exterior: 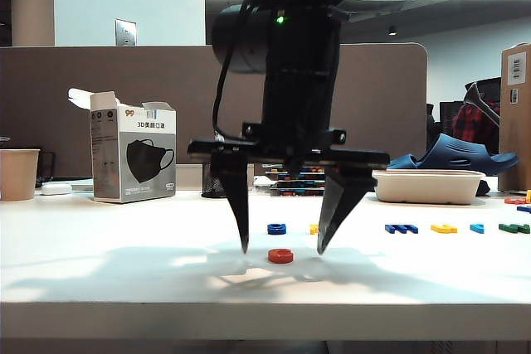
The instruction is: Select the appropriate letters from the row of letter magnets placed on the table to arrange into the word "cup".
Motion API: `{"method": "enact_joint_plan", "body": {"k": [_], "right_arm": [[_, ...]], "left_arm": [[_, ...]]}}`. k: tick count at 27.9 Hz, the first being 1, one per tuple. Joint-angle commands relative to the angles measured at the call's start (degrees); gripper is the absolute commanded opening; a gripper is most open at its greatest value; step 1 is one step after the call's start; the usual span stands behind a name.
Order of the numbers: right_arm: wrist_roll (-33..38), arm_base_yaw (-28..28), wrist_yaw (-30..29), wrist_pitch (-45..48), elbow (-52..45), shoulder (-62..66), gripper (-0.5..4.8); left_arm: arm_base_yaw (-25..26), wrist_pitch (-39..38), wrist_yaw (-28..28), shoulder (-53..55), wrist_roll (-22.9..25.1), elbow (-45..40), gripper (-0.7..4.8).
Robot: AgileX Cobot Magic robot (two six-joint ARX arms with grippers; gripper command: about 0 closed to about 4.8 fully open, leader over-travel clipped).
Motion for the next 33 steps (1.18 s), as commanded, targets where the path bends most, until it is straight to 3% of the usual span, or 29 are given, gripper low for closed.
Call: {"method": "enact_joint_plan", "body": {"k": [1, 11, 33], "right_arm": [[0.17, -0.22, 0.11, 0.68, 0.28, -2.19, 3.70], [-1.79, -2.05, 0.46, 0.52, 0.28, -6.56, 3.70], [-15.04, -22.10, 0.52, -7.32, 0.28, -12.96, 3.68]], "left_arm": [[-0.02, 0.28, -0.37, -0.15, 0.26, 0.22, -0.05], [-0.02, 0.28, -0.37, -0.15, 0.26, 0.22, -0.05], [-0.02, 0.28, -0.37, -0.15, 0.26, 0.22, -0.05]]}}
